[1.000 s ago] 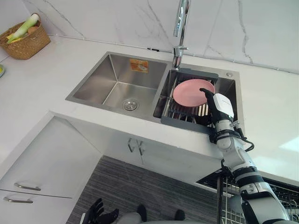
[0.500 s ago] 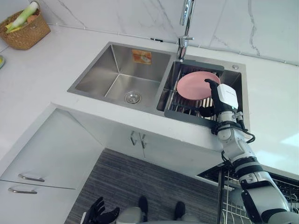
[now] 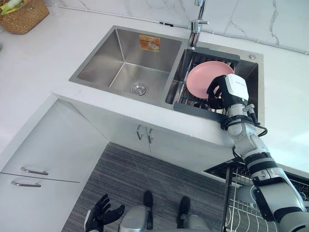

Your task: Walk over to the sink, pick up the cup, carry it to the dishwasher, place the cup inside the dishwasher, then close the dishwasher door

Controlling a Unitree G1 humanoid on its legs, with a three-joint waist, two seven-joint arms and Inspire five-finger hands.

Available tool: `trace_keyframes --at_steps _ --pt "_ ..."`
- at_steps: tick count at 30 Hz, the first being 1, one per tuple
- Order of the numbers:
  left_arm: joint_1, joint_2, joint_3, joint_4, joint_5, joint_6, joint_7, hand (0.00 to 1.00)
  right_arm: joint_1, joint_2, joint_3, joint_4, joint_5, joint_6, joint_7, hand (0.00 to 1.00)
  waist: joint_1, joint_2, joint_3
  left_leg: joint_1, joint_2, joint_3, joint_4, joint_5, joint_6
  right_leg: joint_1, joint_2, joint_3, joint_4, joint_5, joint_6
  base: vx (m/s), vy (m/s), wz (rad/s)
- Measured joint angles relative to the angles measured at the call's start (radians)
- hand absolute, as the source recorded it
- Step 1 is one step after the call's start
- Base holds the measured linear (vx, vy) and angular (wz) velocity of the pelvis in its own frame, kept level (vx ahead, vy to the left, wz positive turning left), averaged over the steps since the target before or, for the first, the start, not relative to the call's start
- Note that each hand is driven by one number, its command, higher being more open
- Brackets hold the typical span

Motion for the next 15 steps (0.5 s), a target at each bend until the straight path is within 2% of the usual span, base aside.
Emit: trace_keyframes --at_steps 6,9,15 --pt "0.000 0.000 0.000 -0.002 0.000 0.000 -0.001 0.90 0.019 0.000 0.000 -0.049 0.013 -0.005 0.004 0.30 0.000 0.000 0.000 -0.001 0.001 0.008 -0.002 0.001 0.001 -0.007 0.001 0.010 0.001 0.014 0.008 0.01 0.001 -0.03" --pt "0.003 0.000 0.000 -0.004 0.001 0.000 -0.001 0.90 0.072 0.000 -0.007 -0.144 0.013 -0.008 0.003 0.30 0.001 0.000 0.001 0.009 0.002 0.011 -0.005 0.006 0.008 -0.001 0.001 0.014 0.001 0.018 0.004 0.05 -0.001 -0.02" --pt "0.003 -0.003 -0.001 -0.006 0.002 -0.002 -0.001 0.90 0.194 0.004 -0.045 -0.378 0.023 -0.058 0.003 0.30 -0.001 0.000 0.000 0.071 0.004 0.027 -0.040 0.005 0.008 0.037 0.004 0.028 0.001 0.017 0.006 0.04 0.002 -0.08"
